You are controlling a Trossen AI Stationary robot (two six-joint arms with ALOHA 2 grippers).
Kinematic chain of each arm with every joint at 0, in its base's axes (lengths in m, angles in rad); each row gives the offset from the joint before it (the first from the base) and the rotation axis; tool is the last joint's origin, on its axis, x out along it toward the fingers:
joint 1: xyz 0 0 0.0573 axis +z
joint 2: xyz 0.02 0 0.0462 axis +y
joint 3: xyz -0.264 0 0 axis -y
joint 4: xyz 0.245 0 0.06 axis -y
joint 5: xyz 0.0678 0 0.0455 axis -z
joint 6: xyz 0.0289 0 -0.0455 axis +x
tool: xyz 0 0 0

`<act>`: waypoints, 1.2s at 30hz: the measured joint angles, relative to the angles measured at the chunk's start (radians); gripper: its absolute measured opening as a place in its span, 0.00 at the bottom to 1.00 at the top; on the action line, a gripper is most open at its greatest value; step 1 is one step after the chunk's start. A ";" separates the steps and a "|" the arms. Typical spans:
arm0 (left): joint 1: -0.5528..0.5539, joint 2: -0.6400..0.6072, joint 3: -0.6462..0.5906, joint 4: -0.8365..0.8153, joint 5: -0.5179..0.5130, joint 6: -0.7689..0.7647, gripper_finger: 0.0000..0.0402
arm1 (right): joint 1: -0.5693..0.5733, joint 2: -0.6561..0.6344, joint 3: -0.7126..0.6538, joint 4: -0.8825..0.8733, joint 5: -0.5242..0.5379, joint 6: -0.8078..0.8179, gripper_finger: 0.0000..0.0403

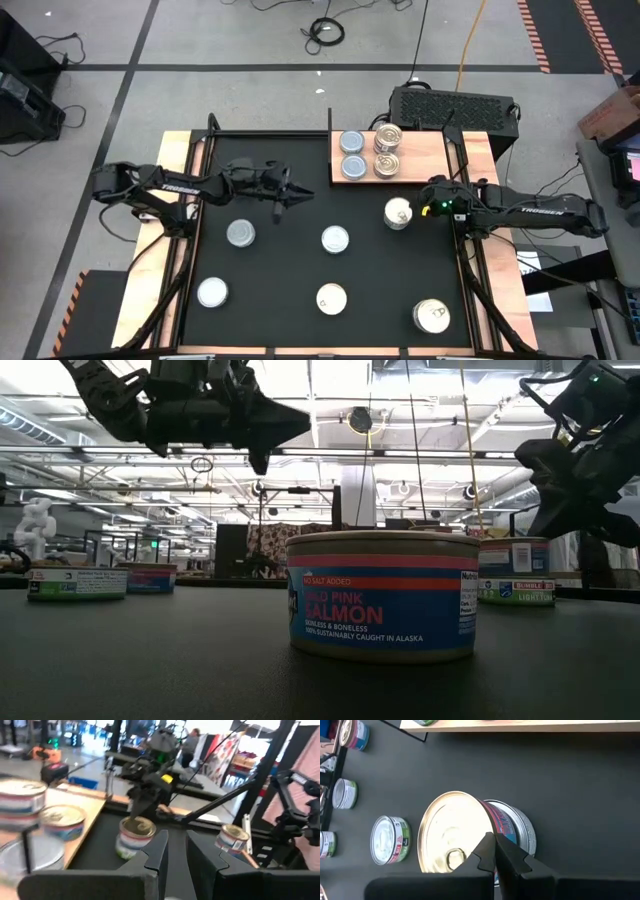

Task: Stack canned seafood by type on shelf
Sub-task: Put the blue pink tuna can on the shelf

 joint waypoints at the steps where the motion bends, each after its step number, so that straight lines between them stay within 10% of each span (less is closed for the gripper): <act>1: -0.012 0.018 0.011 0.021 0.000 0.000 0.17 | 0.000 0.000 0.000 0.000 -0.003 -0.007 0.00; 12: -0.116 0.278 0.199 0.033 0.001 0.083 0.17 | 0.001 0.000 0.000 -0.007 -0.083 -0.040 0.00; 23: -0.182 0.484 0.426 0.026 0.002 0.604 0.17 | 0.001 0.000 0.000 -0.007 -0.097 -0.063 0.00; 36: -0.292 0.646 0.786 -0.441 -0.054 1.005 0.17 | 0.001 0.000 0.000 -0.007 -0.105 -0.085 0.00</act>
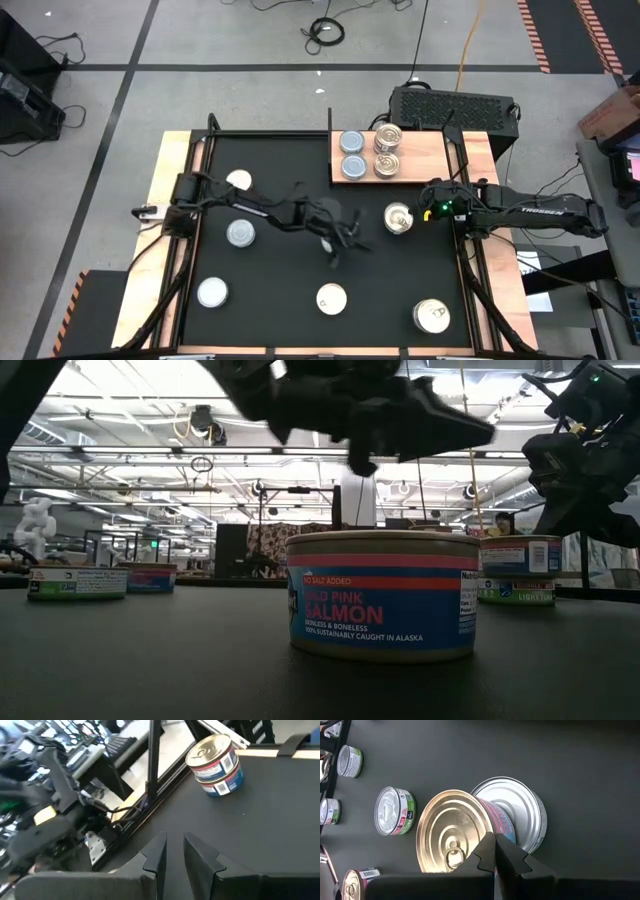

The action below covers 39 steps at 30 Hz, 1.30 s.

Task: Stack canned seafood by type on shelf
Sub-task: Put the blue pink tuna can on the shelf

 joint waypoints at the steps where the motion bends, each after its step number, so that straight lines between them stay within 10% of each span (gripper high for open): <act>1: -0.004 0.019 0.037 -0.033 0.000 0.016 0.17 | 0.000 0.000 0.000 0.000 0.000 -0.001 0.00; 12: -0.014 0.210 0.304 -0.209 -0.177 0.178 0.17 | 0.000 0.000 0.000 -0.002 -0.005 -0.021 0.00; 29: 0.041 0.241 0.316 -0.237 -0.303 0.202 0.18 | 0.000 0.000 0.000 -0.004 -0.019 -0.019 0.00; 39: 0.047 0.241 0.316 -0.264 -0.306 0.201 0.39 | 0.000 0.000 0.000 -0.001 0.003 -0.001 0.00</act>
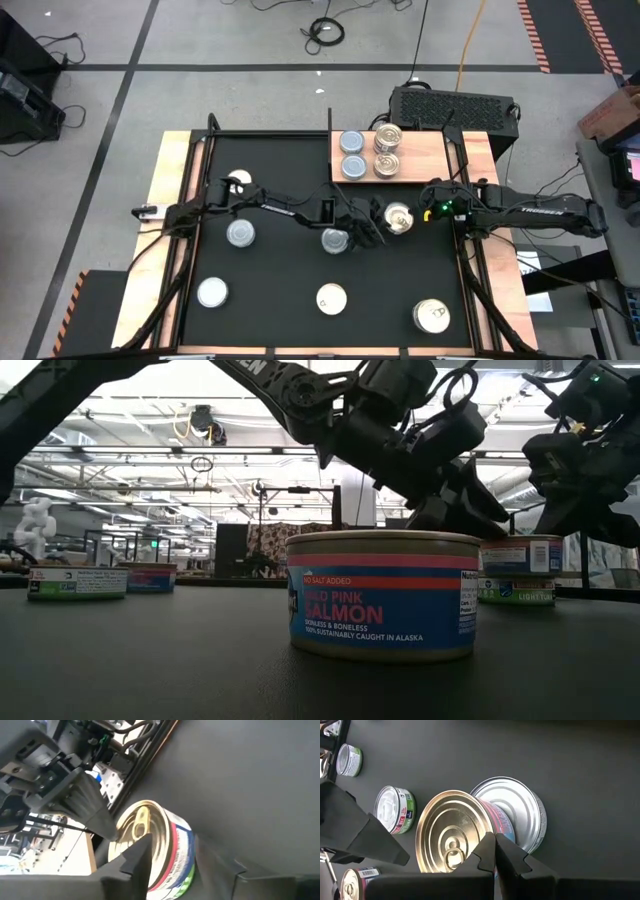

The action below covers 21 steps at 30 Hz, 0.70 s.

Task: Stack canned seafood by type on shelf
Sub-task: Put the blue pink tuna can on the shelf

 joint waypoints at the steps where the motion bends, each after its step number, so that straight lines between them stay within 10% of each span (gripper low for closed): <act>1: 0.001 0.000 0.000 -0.004 0.002 0.001 0.40 | 0.000 0.000 0.000 0.000 0.002 0.004 0.00; 21: 0.055 0.030 -0.001 0.004 0.013 0.059 0.43 | 0.000 0.003 0.000 0.049 0.034 0.072 0.00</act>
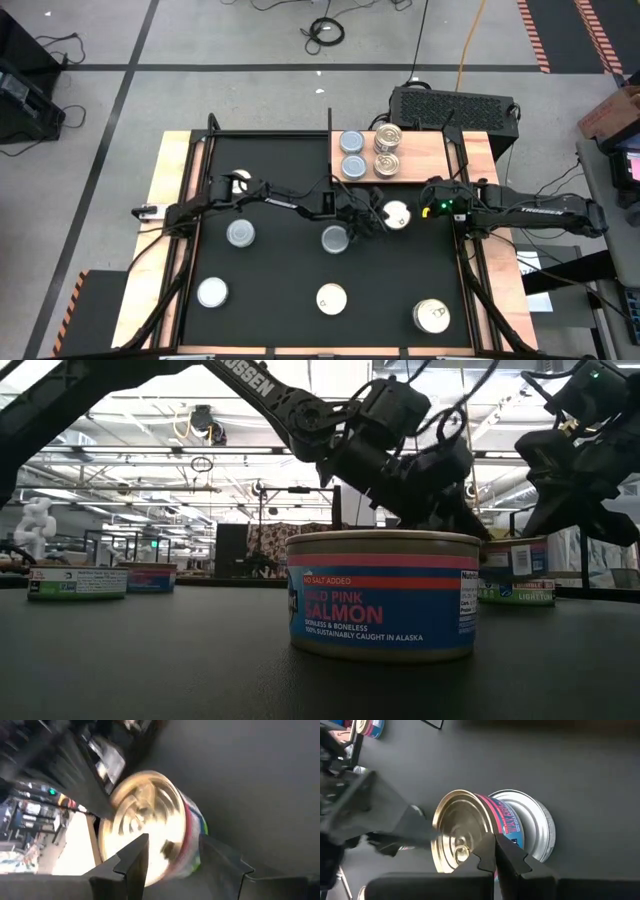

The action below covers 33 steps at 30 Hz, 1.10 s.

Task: Stack canned seafood by type on shelf
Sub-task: Put the blue pink tuna can on the shelf

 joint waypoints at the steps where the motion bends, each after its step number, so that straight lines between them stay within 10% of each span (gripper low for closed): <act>1: 0.000 0.002 0.000 -0.001 -0.005 0.000 0.43 | 0.000 0.001 0.000 0.000 0.000 0.002 0.00; 9: 0.000 0.002 0.000 0.005 -0.007 0.002 0.39 | 0.000 0.013 0.000 -0.005 0.001 0.022 0.00; 21: -0.002 0.001 0.000 0.006 0.004 0.004 0.03 | 0.000 0.012 0.000 0.015 0.010 0.000 0.00; 33: -0.006 0.001 0.000 0.014 -0.017 0.027 0.00 | 0.001 -0.008 0.060 0.007 0.063 -0.070 0.00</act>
